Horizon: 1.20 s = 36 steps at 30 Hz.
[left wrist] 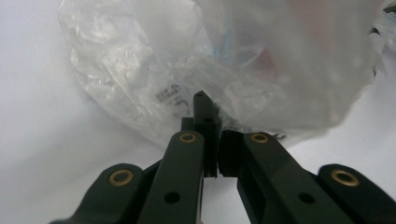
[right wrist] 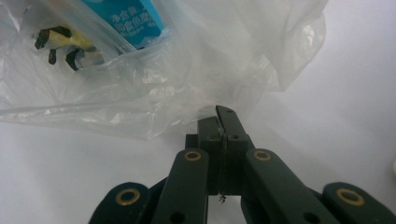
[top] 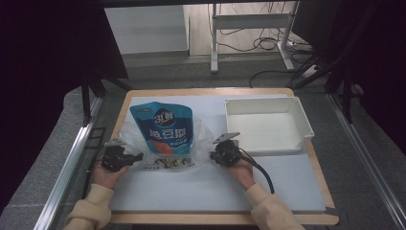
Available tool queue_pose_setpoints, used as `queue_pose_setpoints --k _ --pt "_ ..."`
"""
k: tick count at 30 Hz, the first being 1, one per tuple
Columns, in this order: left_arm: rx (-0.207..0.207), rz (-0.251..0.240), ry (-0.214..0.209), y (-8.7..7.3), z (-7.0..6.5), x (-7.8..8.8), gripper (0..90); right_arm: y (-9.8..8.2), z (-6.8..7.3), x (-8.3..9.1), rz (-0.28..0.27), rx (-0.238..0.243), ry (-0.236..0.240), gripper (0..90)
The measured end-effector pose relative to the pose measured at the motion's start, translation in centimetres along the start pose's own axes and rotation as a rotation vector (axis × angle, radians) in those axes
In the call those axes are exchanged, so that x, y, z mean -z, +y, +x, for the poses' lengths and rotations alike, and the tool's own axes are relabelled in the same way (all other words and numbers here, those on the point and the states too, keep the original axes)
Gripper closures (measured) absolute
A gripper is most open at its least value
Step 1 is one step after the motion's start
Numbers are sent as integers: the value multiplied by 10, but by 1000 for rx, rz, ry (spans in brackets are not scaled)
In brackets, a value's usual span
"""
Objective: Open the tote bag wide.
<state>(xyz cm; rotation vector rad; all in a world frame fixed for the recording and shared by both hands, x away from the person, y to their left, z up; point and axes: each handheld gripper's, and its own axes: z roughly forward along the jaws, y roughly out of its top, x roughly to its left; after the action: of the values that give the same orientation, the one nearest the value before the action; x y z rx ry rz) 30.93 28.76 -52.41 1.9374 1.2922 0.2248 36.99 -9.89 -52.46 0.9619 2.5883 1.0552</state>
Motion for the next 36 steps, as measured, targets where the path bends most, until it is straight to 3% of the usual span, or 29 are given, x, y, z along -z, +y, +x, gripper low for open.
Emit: queue_pose_setpoints --k 19,30,33,36 --pt "-17 66 5 -12 -4 -10 897 -6 1 2 15 -9 11 885" --pt "-10 57 4 -13 -3 -11 875 -6 1 1 10 -5 5 877" --pt "-16 29 6 -13 -4 -8 801 -6 1 2 9 -4 2 825" --pt "-18 -11 23 -14 -7 -2 590 -5 1 3 -1 -3 15 695"
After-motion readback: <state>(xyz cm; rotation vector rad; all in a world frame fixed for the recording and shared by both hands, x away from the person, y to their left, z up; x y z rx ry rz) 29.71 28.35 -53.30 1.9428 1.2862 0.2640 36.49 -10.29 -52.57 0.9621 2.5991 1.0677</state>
